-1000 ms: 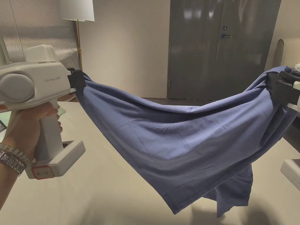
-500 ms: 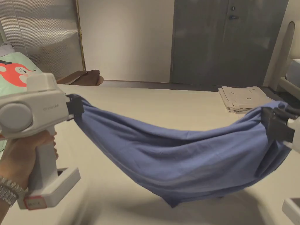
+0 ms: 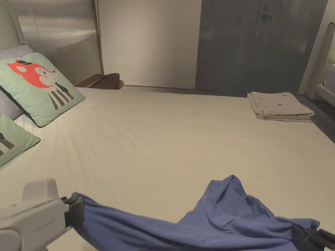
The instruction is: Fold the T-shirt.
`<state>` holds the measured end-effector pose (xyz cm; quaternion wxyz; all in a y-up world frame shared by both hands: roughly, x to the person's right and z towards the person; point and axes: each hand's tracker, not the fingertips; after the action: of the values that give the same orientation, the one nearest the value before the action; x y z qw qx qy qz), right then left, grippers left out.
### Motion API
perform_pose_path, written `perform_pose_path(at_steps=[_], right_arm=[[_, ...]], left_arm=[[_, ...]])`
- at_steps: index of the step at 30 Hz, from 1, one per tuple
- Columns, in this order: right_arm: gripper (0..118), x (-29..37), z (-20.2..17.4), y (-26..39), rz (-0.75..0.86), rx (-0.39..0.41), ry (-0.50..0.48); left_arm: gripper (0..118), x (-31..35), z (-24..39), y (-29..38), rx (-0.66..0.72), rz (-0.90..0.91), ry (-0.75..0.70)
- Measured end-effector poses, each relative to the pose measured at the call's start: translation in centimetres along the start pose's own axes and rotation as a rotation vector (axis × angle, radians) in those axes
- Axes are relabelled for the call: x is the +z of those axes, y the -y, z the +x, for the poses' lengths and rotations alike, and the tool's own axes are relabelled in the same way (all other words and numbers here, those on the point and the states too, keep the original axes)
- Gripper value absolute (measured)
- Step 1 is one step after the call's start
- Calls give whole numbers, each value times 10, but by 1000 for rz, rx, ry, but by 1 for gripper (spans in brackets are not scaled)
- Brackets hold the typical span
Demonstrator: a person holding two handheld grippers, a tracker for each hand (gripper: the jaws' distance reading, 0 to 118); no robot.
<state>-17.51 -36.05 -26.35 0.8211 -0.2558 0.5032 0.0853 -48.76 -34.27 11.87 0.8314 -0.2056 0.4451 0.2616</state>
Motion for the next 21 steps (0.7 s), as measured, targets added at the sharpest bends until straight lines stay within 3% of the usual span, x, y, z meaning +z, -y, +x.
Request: perform_pose_path(at_steps=[9, 21], right_arm=[[11, 19, 6, 92, -216, -101, 46], [12, 6, 7, 127, -291, -105, 69]], left_arm=[[3, -8, -44, 93, 83, -213, -73], [3, -19, -71, 137, 120, -304, -116]])
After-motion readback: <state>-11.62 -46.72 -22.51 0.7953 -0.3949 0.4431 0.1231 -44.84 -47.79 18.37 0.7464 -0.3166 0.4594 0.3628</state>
